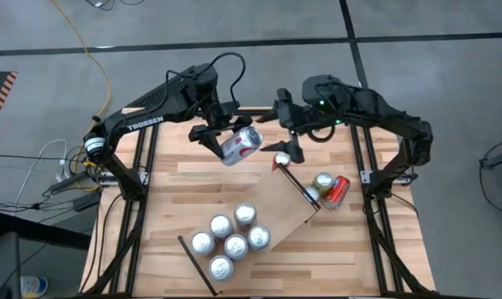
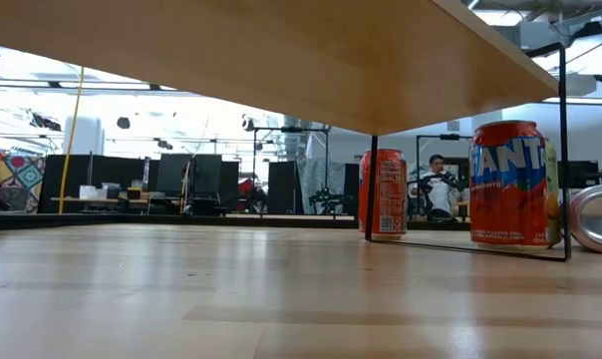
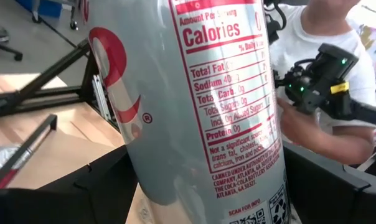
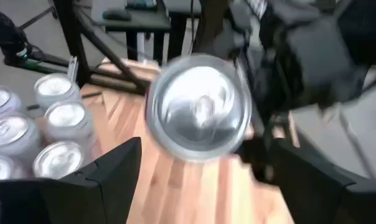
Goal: Place canned beverage on shelf
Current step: Put the red silver soda can on the shelf aligned with the other red silver soda can
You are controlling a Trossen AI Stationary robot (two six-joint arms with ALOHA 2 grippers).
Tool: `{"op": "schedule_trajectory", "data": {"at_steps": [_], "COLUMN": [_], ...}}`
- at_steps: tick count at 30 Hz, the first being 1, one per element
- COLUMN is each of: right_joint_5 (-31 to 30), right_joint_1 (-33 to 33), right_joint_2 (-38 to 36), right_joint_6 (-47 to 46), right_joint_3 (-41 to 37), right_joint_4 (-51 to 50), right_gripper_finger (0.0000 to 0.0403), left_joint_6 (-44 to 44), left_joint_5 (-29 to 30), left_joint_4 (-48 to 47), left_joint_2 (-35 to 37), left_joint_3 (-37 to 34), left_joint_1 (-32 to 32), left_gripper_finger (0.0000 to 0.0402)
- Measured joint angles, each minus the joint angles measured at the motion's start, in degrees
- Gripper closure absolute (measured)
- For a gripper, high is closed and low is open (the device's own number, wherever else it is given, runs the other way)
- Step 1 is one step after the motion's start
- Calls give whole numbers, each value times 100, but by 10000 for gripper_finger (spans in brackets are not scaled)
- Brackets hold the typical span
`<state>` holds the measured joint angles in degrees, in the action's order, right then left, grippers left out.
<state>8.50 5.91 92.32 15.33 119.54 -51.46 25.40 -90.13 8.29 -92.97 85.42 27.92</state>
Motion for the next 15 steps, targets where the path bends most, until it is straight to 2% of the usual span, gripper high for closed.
{"op": "schedule_trajectory", "data": {"at_steps": [7,10,15], "right_joint_5": [-296,-574,-564], "right_joint_1": [-143,-290,-428], "right_joint_2": [10,12,23], "right_joint_6": [457,901,1033], "right_joint_3": [-2,-2,-2], "right_joint_4": [-13,4,7], "right_gripper_finger": [54,53,53], "left_joint_6": [644,566,440], "left_joint_5": [6,11,13], "left_joint_4": [-103,-332,-327], "left_joint_2": [0,0,2], "left_joint_3": [-3,-8,-12], "left_joint_1": [-16,-78,-210], "left_gripper_finger": [69,69,69]}}
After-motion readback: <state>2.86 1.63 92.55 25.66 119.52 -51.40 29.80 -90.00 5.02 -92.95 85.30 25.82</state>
